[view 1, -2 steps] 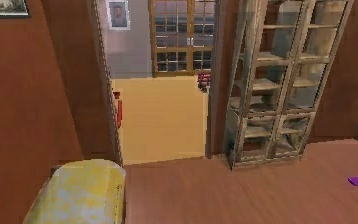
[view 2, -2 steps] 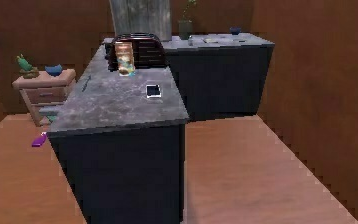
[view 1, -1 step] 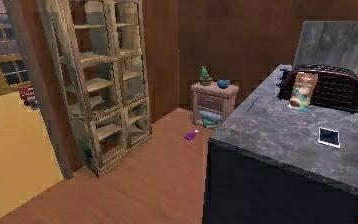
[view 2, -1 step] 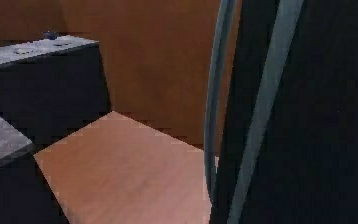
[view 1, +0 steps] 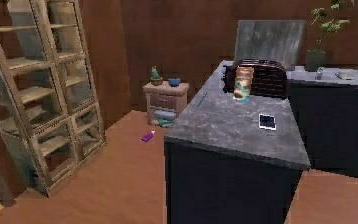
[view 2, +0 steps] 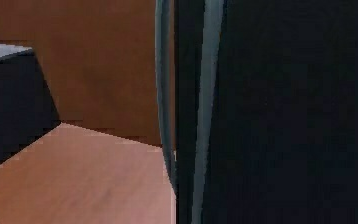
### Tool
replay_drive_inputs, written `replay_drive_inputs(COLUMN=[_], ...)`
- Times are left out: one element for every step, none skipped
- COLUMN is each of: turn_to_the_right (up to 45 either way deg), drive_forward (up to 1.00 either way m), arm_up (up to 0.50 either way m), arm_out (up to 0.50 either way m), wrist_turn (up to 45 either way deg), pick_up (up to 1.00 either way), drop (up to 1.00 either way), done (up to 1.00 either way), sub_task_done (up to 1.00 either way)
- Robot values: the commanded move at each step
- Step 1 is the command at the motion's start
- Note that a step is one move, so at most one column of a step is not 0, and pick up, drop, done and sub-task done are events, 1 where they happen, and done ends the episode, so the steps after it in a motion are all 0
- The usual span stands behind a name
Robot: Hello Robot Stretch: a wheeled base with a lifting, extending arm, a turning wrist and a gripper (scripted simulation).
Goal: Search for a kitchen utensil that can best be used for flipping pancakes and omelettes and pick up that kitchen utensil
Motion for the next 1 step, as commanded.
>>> replay_drive_inputs(turn_to_the_right=[0.0], drive_forward=[0.30], arm_up=[0.00], arm_out=[0.00], wrist_turn=[0.0], pick_up=[0.00], drop=[0.00], done=[0.00], sub_task_done=[0.00])
